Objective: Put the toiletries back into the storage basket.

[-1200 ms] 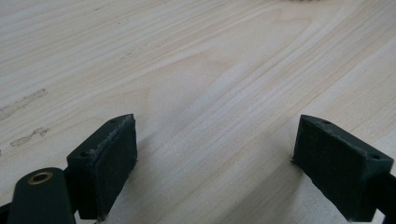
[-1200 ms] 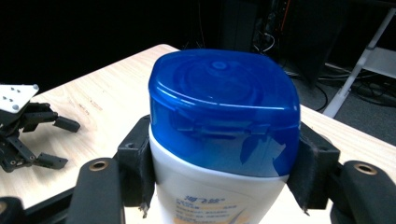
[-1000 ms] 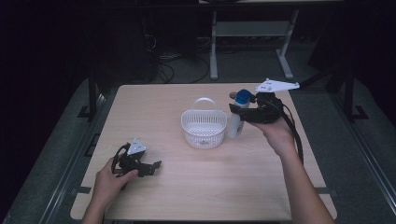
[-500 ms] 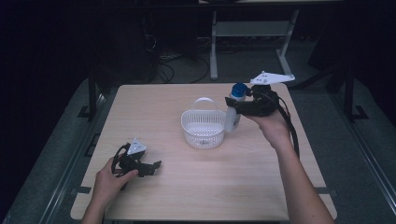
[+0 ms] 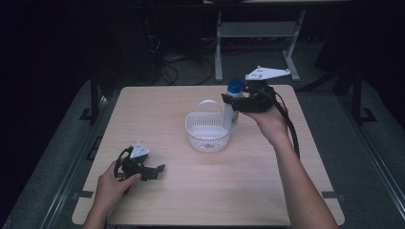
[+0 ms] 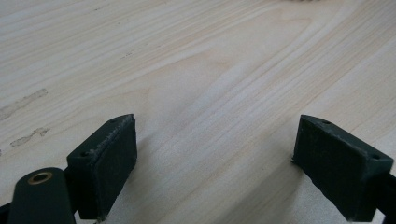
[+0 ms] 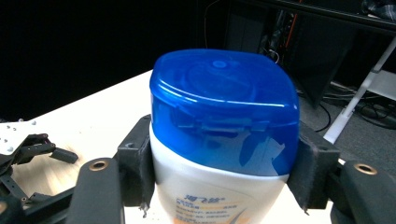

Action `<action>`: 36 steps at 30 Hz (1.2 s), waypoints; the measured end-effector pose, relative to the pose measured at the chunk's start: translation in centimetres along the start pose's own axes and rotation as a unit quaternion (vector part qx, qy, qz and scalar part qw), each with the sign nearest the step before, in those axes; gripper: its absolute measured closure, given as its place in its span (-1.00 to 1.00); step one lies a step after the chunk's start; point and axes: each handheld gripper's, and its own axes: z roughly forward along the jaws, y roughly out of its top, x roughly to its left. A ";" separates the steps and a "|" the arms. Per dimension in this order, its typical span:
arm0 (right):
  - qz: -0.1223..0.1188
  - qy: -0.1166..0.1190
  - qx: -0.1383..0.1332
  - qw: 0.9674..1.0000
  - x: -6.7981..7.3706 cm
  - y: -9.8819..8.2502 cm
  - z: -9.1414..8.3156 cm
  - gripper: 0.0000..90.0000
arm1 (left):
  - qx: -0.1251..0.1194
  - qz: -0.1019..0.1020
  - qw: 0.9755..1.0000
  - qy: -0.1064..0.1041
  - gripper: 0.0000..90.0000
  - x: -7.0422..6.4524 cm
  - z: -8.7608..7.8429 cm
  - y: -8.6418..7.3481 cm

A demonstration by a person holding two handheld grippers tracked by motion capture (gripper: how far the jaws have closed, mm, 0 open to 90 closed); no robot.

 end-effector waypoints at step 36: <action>0.004 0.010 0.039 0.999 0.1 -3.2 4.8 -0.21 | -0.002 0.000 1.000 0.001 -0.71 0.0 0.0 0.0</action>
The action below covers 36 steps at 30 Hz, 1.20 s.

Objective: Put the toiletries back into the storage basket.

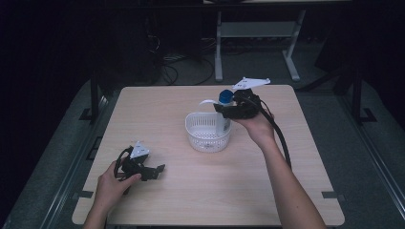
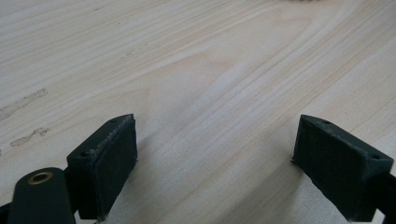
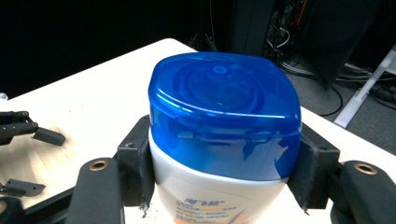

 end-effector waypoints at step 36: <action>-0.007 -0.002 0.053 0.999 0.4 -3.0 3.2 -0.21 | 0.000 -0.001 1.000 0.000 -0.71 0.0 0.0 0.0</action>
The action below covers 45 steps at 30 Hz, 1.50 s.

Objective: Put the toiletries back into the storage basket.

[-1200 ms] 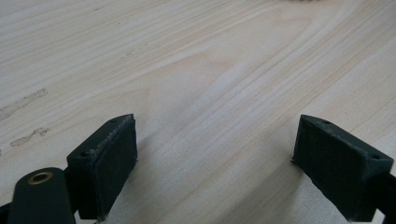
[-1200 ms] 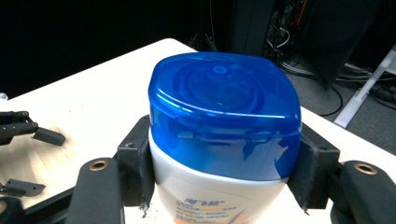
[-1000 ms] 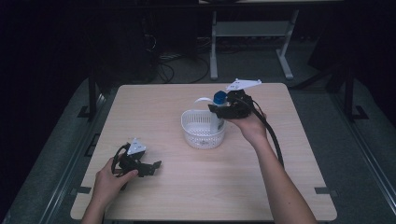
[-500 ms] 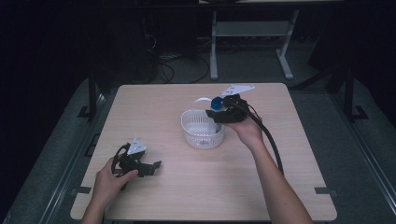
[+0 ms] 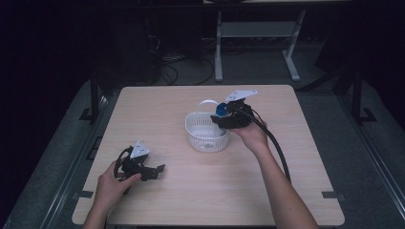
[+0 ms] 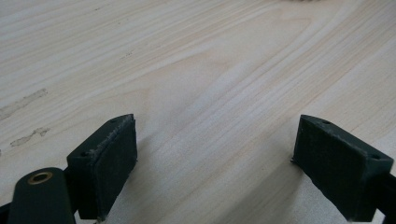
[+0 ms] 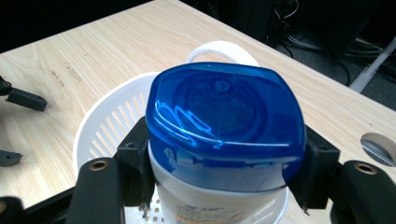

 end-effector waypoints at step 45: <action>0.012 0.031 0.026 0.999 0.3 -0.8 0.2 -0.99 | 0.001 0.002 1.000 0.000 -0.71 0.0 0.0 0.0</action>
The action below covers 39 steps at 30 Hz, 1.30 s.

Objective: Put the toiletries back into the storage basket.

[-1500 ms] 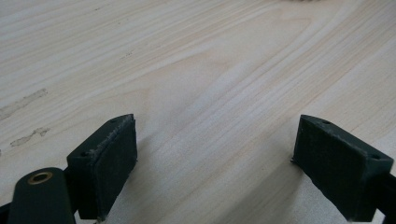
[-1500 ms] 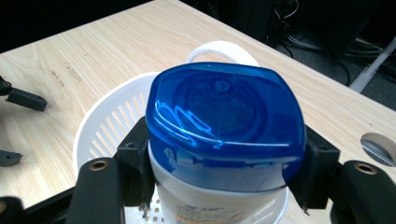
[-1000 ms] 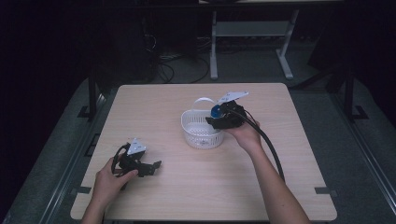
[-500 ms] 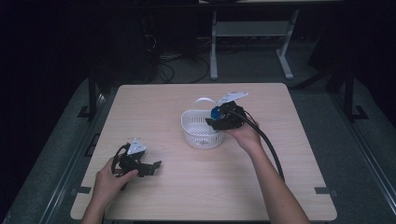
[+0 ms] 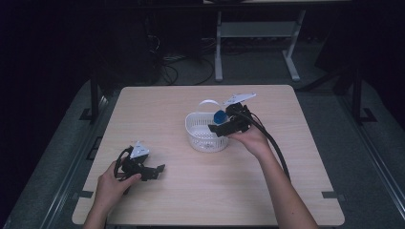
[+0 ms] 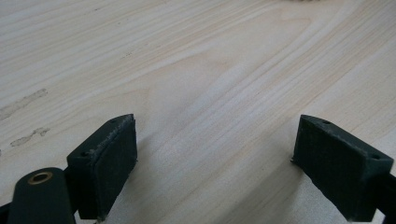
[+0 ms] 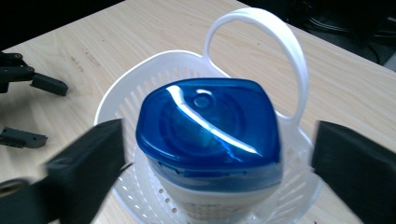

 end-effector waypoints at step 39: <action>0.024 -0.032 -0.018 0.999 -0.7 -6.1 -7.1 -1.00 | -0.001 -0.001 1.000 -0.001 -0.71 0.0 0.1 0.0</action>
